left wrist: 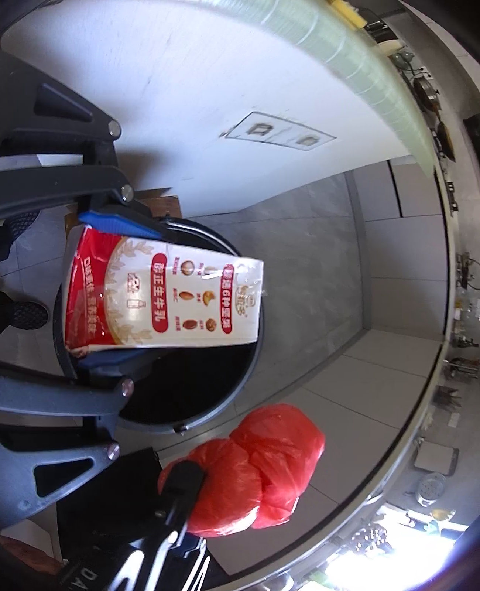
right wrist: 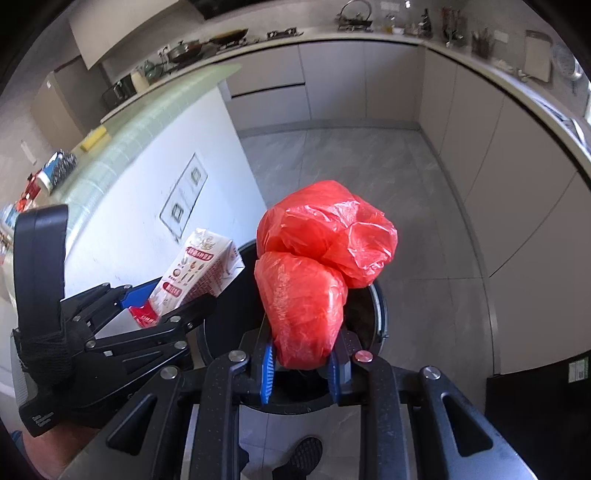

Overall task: Collect trash
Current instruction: 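Carry the red bag and red-white carton over the bin and release both, then move both tools back toward the Pepsi can and steel wool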

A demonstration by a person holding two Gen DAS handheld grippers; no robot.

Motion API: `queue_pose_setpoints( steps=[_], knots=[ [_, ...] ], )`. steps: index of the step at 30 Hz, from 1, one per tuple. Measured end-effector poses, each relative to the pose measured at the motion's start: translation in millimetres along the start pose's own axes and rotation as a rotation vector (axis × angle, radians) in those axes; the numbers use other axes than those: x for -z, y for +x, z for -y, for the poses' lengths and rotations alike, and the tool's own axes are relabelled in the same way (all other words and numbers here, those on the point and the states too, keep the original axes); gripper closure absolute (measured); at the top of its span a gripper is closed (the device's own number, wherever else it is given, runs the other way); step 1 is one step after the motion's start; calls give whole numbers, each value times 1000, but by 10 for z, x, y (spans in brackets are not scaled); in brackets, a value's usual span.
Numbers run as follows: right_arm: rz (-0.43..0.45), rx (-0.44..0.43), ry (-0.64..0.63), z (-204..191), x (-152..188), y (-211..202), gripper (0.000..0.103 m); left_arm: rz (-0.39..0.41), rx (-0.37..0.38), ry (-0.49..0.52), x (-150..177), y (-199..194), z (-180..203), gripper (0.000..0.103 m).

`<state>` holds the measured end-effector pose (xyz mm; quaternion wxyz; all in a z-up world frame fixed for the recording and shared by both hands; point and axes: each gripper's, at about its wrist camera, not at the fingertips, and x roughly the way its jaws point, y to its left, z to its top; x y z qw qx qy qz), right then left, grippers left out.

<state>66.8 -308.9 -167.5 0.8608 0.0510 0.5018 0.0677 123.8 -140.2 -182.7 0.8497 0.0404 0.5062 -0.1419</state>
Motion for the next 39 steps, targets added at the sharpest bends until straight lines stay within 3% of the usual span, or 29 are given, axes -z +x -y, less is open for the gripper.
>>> queue_pose_setpoints(
  steps=[10, 11, 12, 13, 14, 15, 19, 28, 34, 39],
  knots=[
    [-84, -68, -50, 0, -89, 487, 78, -65, -17, -73, 161, 436, -65, 50],
    [-94, -88, -53, 7, -95, 527, 77, -68, -28, -75, 184, 488, -77, 47],
    [-108, -127, -58, -1, -116, 587, 74, -85, -66, -76, 230, 551, -98, 32],
    [-114, -142, -55, 6, -123, 628, 42, -87, -93, -80, 263, 561, -118, 22],
    [-117, -122, -33, 42, -148, 673, 1, -79, -121, -90, 304, 543, -154, 17],
    [-116, -105, -17, 82, -161, 697, 0, -73, -152, -104, 346, 518, -199, 10],
    [-93, -72, 79, 327, -216, 747, 0, -82, -187, -161, 437, 446, -343, 9],
    [-65, 3, 65, 305, -140, 645, 0, -20, -154, -137, 254, 149, -270, 9],
    [-10, 69, 59, 309, -230, 298, 0, 28, -112, -131, 86, -210, -198, 9],
    [78, 64, 49, 260, -258, -63, 0, 98, -97, -109, -20, -617, -118, 9]
  ],
)
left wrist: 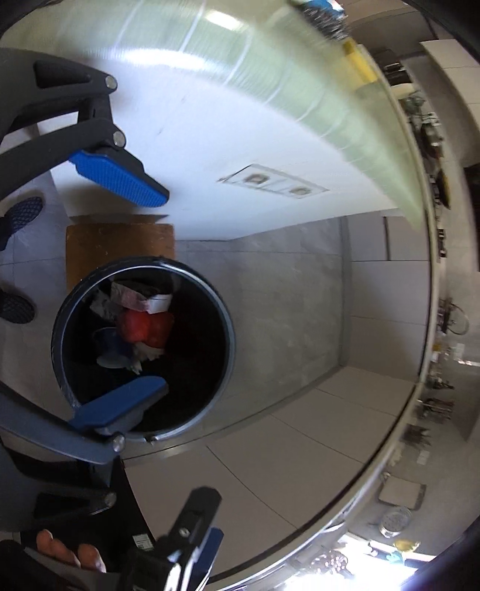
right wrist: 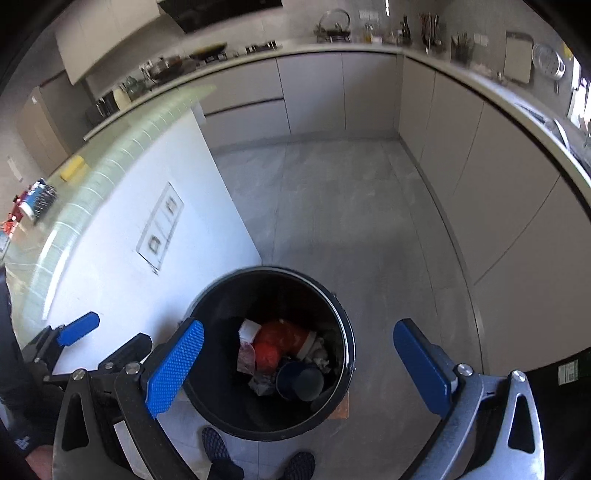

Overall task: Collect trash
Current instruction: 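Move both tools back toward the Pepsi can and steel wool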

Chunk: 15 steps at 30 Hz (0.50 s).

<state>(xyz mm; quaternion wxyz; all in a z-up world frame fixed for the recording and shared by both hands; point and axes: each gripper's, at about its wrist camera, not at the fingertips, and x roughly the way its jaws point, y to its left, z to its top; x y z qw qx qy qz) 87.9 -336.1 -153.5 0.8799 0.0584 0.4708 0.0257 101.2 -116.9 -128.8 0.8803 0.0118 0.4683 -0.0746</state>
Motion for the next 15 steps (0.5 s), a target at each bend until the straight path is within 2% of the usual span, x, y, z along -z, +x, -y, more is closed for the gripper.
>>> queue_pose_setpoints(
  steps=[4, 7, 10, 15],
  knots=[
    [59, -6, 13, -44, -13, -202, 0, 78, -23, 19, -75, -346, -39, 9],
    [115, -27, 6, -143, -34, -353, 0, 127, -47, -7, -117, -567, -191, 9],
    [87, -54, -36, -341, -92, -384, 0, 161, -74, -46, -149, -756, -423, 9],
    [95, -101, -107, -798, -240, -425, 0, 212, -119, -149, -122, -967, -962, 9]
  ],
)
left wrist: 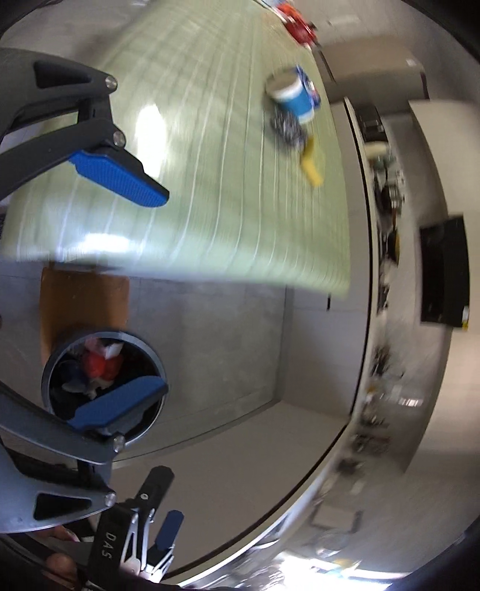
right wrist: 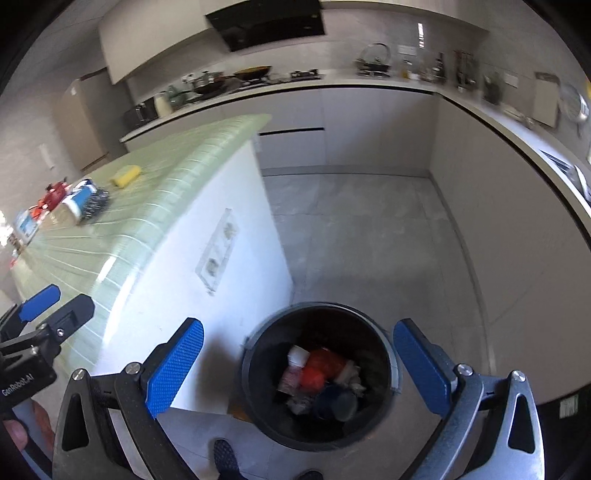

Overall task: Collect trash
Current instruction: 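Move both tools back toward the Pepsi can and steel wool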

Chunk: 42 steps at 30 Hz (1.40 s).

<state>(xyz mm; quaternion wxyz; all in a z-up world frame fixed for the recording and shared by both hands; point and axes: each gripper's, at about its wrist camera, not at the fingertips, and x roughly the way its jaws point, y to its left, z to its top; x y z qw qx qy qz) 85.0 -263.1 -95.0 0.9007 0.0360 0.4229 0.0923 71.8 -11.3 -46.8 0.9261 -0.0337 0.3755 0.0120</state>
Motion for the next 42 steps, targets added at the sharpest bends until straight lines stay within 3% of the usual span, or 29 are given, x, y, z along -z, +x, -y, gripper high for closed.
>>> queue_pose_setpoints(
  steps=[9, 14, 27, 31, 42],
  knots=[
    [45, -104, -118, -995, -321, 75, 0, 33, -127, -146, -25, -61, -1201, 9],
    [67, -119, -150, -1530, -471, 124, 0, 63, -157, -154, -127, -18, -1702, 9],
    [90, -69, -129, -3119, -847, 528, 0, 68, -84, -82, -668, 435, -3078, 12],
    [89, -62, -122, -3512, -911, 665, 6, 65, -67, -81, -791, 541, -3431, 13],
    [66, -39, -102, -4052, -1101, 998, 19, 47, -13, -49, -1036, 834, -3892, 20]
  ],
)
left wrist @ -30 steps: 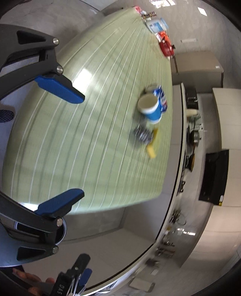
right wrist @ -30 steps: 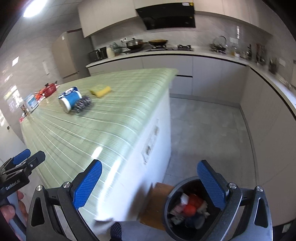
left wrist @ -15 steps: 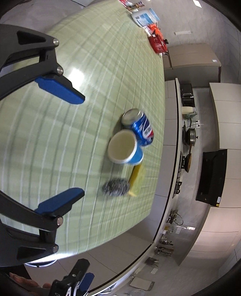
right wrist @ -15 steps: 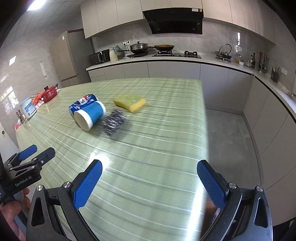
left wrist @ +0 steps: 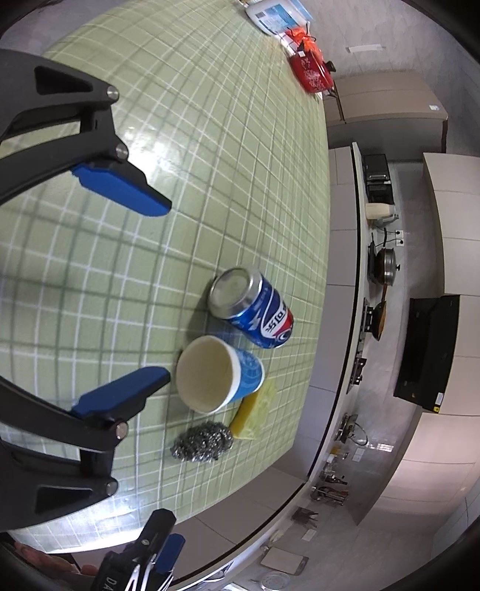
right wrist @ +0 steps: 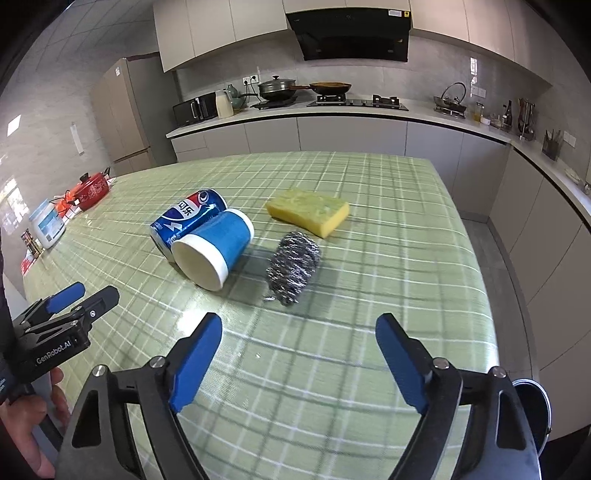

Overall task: Collect trash
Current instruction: 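Move both tools back toward the Pepsi can and steel wool, then grasp the steel wool with the right tool while the left tool grasps the Pepsi can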

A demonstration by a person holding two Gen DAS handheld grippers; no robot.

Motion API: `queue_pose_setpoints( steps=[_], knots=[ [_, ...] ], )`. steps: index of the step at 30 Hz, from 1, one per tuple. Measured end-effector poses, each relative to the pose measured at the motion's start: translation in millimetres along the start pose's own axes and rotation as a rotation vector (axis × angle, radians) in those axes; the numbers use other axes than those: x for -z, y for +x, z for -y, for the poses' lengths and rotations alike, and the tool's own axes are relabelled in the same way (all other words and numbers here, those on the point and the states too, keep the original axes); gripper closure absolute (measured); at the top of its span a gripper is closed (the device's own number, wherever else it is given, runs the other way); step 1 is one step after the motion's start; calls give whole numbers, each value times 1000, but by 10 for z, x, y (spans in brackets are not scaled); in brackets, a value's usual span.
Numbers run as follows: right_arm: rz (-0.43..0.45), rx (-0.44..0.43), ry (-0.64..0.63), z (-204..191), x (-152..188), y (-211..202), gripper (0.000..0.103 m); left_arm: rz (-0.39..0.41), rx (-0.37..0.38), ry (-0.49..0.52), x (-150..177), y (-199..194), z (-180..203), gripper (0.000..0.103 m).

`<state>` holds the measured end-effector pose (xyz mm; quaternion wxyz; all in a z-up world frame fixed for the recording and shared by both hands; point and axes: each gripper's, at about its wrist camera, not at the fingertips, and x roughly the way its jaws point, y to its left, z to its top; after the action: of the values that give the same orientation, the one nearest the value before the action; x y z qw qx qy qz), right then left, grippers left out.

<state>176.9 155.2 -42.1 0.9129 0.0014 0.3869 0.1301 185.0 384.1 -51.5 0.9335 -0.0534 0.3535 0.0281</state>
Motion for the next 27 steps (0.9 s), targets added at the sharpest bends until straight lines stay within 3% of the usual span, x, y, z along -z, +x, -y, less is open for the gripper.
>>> queue_pose_setpoints(
  steps=[9, 12, 14, 27],
  knots=[
    [-23, -7, 8, -35, -158, 299, 28, -14, 39, 10, -143, 179, 43, 23],
    [-47, -10, 23, 13, -198, 451, 38, -17, 60, 31, -188, 275, 146, 24],
    [-67, -17, 29, 43, -210, 549, 43, -29, 74, 32, -207, 348, 170, 30],
    [-79, -35, 53, 48, -351, 810, 44, -29, 48, 47, -515, 688, -9, 33]
  ],
)
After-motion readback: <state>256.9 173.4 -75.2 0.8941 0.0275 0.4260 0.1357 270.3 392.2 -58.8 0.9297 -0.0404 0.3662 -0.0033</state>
